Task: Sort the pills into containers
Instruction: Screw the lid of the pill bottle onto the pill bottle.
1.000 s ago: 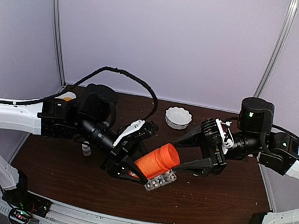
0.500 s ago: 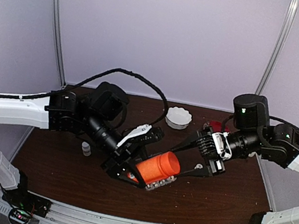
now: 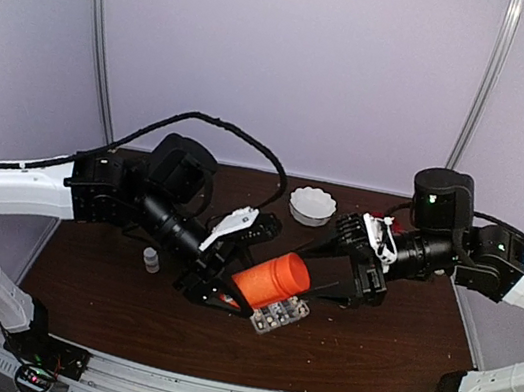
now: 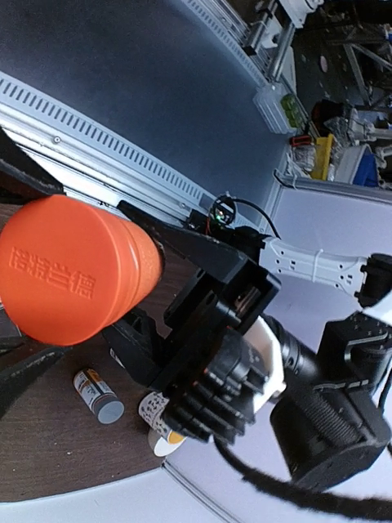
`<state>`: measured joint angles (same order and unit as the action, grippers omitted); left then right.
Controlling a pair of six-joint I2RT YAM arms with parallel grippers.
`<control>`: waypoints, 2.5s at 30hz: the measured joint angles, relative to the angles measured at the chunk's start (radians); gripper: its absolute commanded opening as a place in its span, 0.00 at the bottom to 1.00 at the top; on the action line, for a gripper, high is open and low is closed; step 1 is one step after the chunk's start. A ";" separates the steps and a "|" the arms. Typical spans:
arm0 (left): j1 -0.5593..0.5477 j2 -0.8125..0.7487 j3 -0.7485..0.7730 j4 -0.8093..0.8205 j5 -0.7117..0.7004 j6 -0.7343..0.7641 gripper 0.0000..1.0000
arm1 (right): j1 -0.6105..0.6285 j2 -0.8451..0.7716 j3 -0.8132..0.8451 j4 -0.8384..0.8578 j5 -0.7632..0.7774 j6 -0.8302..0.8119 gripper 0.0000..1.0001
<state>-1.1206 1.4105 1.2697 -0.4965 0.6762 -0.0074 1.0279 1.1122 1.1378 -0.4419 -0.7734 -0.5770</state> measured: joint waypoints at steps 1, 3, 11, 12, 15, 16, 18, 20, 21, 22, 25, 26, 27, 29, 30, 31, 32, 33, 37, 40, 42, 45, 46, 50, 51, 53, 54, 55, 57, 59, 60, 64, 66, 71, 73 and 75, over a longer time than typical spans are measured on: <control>-0.002 -0.013 -0.001 -0.003 -0.040 0.013 0.00 | 0.000 -0.010 -0.023 0.044 0.013 0.053 0.00; -0.004 -0.032 -0.003 -0.006 -0.127 0.040 0.00 | 0.000 -0.026 -0.068 0.133 0.058 0.194 0.00; -0.012 -0.043 0.004 0.000 -0.460 0.172 0.00 | 0.000 -0.014 -0.083 0.182 0.269 0.633 0.06; -0.014 -0.043 0.008 0.000 -0.490 0.188 0.00 | 0.001 -0.013 -0.083 0.185 0.287 0.683 0.06; -0.023 -0.042 0.023 0.002 -0.567 0.231 0.00 | 0.005 -0.013 -0.077 0.192 0.332 0.804 0.12; -0.024 -0.041 0.027 0.002 -0.583 0.243 0.00 | 0.007 -0.013 -0.074 0.192 0.345 0.841 0.23; -0.025 -0.041 0.031 0.008 -0.592 0.254 0.00 | 0.012 -0.013 -0.065 0.184 0.368 0.882 0.50; -0.025 -0.041 0.031 0.018 -0.581 0.261 0.00 | 0.018 -0.020 -0.061 0.175 0.384 0.898 0.72; -0.025 -0.040 0.031 0.024 -0.570 0.263 0.00 | 0.021 -0.027 -0.061 0.172 0.388 0.898 0.81; -0.024 -0.040 0.030 0.033 -0.560 0.265 0.00 | 0.025 -0.039 -0.061 0.160 0.381 0.890 0.89; -0.012 -0.040 0.031 0.082 -0.518 0.264 0.00 | 0.028 -0.085 -0.065 0.129 0.359 0.850 0.97; -0.009 -0.040 0.031 0.085 -0.506 0.264 0.00 | 0.025 -0.100 -0.065 0.124 0.351 0.834 0.97; -0.007 -0.040 0.031 0.085 -0.492 0.262 0.00 | 0.019 -0.119 -0.065 0.116 0.346 0.796 0.96; -0.006 -0.040 0.031 0.084 -0.463 0.256 0.00 | 0.005 -0.150 -0.063 0.091 0.332 0.704 0.94; -0.006 -0.040 0.031 0.084 -0.446 0.251 0.00 | 0.001 -0.161 -0.060 0.072 0.320 0.640 0.91; -0.006 -0.040 0.031 0.084 -0.425 0.246 0.00 | -0.004 -0.168 -0.057 0.047 0.304 0.571 0.91; -0.006 -0.040 0.031 0.084 -0.402 0.240 0.00 | -0.006 -0.172 -0.055 0.021 0.289 0.492 0.90; -0.006 -0.040 0.031 0.084 -0.377 0.233 0.00 | -0.006 -0.175 -0.055 -0.011 0.271 0.412 0.91; -0.005 -0.038 0.030 0.077 -0.282 0.206 0.00 | -0.006 -0.175 -0.056 -0.092 0.235 0.164 0.91; -0.001 -0.016 0.033 0.068 -0.204 0.185 0.00 | -0.006 -0.161 -0.039 -0.131 0.225 0.039 0.90; 0.001 0.007 0.036 0.058 -0.164 0.175 0.00 | -0.006 -0.127 0.005 -0.163 0.217 -0.027 0.90; 0.002 0.039 0.038 0.032 -0.128 0.163 0.00 | -0.006 -0.075 0.068 -0.198 0.204 -0.097 0.88; 0.002 0.044 0.038 0.023 -0.121 0.161 0.00 | -0.006 -0.061 0.082 -0.205 0.200 -0.111 0.87; 0.003 0.050 0.040 0.006 -0.106 0.153 0.00 | -0.005 -0.021 0.108 -0.225 0.188 -0.155 0.82; 0.003 0.050 0.044 0.005 -0.104 0.151 0.00 | -0.003 -0.013 0.110 -0.231 0.186 -0.158 0.80; 0.003 0.050 0.051 0.005 -0.100 0.149 0.00 | 0.000 0.002 0.118 -0.243 0.186 -0.164 0.77; 0.003 0.050 0.054 0.006 -0.097 0.148 0.00 | 0.000 0.008 0.120 -0.245 0.186 -0.166 0.77; 0.003 0.050 0.055 0.006 -0.096 0.147 0.00 | 0.002 0.012 0.121 -0.245 0.186 -0.169 0.77; 0.003 0.050 0.056 0.006 -0.094 0.146 0.00 | 0.005 0.019 0.122 -0.246 0.186 -0.171 0.77; 0.003 0.051 0.056 0.006 -0.093 0.146 0.00 | 0.008 0.023 0.122 -0.245 0.186 -0.171 0.79; 0.003 0.053 0.058 0.006 -0.093 0.146 0.00 | 0.009 0.024 0.122 -0.244 0.186 -0.171 0.81; 0.003 0.063 0.063 0.006 -0.090 0.146 0.00 | 0.011 0.023 0.122 -0.232 0.186 -0.163 0.87; 0.003 0.068 0.064 0.006 -0.087 0.146 0.00 | 0.011 0.021 0.121 -0.220 0.187 -0.159 0.82; 0.003 0.074 0.064 0.005 -0.081 0.145 0.00 | 0.011 0.008 0.121 -0.211 0.187 -0.159 0.69; 0.003 0.074 0.064 0.005 -0.077 0.145 0.00 | 0.011 0.008 0.121 -0.211 0.187 -0.161 0.63; 0.003 0.074 0.064 0.005 -0.073 0.145 0.00 | 0.011 0.008 0.121 -0.212 0.187 -0.160 0.62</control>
<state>-1.1179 1.4849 1.3338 -0.4911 0.6033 0.1371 1.0386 1.1198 1.2587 -0.6540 -0.5861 -0.7368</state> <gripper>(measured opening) 0.545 0.644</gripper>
